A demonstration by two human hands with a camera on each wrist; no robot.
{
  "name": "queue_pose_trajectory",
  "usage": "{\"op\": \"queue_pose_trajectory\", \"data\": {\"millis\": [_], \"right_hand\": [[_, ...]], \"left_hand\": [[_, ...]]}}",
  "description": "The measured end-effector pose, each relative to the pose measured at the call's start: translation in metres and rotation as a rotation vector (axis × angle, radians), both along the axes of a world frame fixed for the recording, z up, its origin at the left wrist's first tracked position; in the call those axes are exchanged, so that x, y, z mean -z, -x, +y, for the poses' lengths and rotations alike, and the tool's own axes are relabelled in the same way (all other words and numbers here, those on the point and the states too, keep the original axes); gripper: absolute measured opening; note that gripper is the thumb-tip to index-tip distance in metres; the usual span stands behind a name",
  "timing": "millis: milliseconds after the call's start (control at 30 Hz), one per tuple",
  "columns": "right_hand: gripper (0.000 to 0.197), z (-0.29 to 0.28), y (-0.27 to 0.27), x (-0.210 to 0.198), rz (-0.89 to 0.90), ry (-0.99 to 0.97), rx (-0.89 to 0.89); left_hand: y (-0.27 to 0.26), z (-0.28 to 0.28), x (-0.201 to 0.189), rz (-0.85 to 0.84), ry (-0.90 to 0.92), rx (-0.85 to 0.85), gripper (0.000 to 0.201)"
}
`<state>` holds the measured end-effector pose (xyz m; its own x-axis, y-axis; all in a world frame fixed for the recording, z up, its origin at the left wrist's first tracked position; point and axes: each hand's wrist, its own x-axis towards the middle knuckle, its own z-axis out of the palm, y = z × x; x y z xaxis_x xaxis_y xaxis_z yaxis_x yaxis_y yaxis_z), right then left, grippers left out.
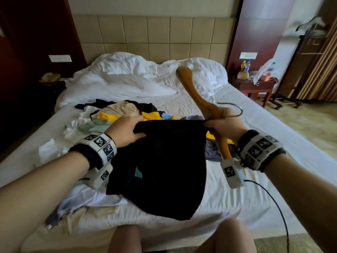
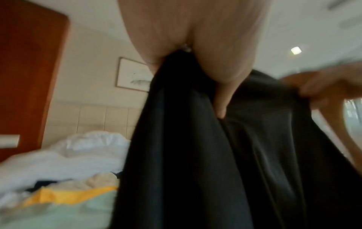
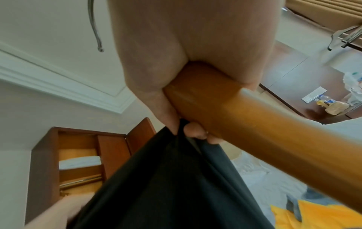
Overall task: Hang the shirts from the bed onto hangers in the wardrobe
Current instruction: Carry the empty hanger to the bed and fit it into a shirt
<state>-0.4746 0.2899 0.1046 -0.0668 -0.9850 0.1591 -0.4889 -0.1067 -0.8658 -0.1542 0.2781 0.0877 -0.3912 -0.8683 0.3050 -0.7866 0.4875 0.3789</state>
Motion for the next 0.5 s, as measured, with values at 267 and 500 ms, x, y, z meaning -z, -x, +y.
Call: {"op": "queue_pose_trajectory", "data": {"millis": [267, 500], "right_hand": [[0.014, 0.000, -0.016, -0.021, 0.050, -0.018, -0.056], [0.023, 0.009, -0.065, -0.006, -0.020, 0.015, -0.199]], "left_hand": [[-0.015, -0.014, 0.014, 0.042, -0.206, -0.024, 0.032], [0.091, -0.008, 0.017, 0.375, -0.235, 0.213, 0.041]]}}
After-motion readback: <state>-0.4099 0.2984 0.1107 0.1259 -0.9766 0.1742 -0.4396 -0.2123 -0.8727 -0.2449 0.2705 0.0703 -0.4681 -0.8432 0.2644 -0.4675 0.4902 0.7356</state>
